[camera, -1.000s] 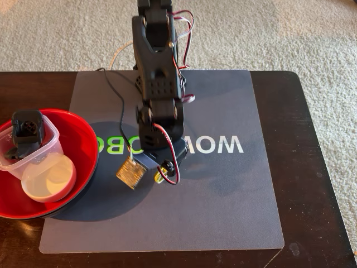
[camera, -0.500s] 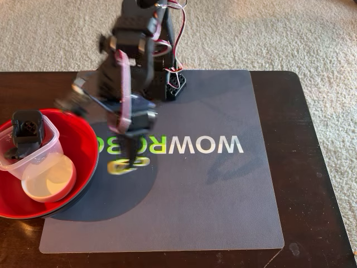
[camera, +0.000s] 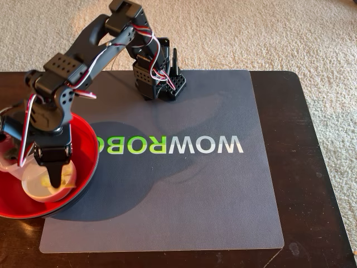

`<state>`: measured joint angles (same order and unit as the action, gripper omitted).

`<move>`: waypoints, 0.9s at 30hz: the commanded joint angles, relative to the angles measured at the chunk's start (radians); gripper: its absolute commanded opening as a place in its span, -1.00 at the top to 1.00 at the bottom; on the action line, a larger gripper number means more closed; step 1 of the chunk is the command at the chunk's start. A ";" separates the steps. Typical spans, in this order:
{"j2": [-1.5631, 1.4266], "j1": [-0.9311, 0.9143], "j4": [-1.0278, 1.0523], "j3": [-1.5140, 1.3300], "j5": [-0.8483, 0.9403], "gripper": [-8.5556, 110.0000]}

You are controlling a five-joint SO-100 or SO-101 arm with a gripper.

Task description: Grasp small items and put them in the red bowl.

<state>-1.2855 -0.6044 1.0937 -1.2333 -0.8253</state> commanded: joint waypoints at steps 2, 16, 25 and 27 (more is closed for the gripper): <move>-0.046 0.003 0.034 0.126 -0.023 0.30; -0.834 0.287 0.166 -0.425 0.109 0.38; -1.009 0.557 0.166 -0.749 0.350 0.45; -0.989 0.598 0.155 -0.781 0.394 0.45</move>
<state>-2.2642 -0.0598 1.2563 -1.9942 -0.4832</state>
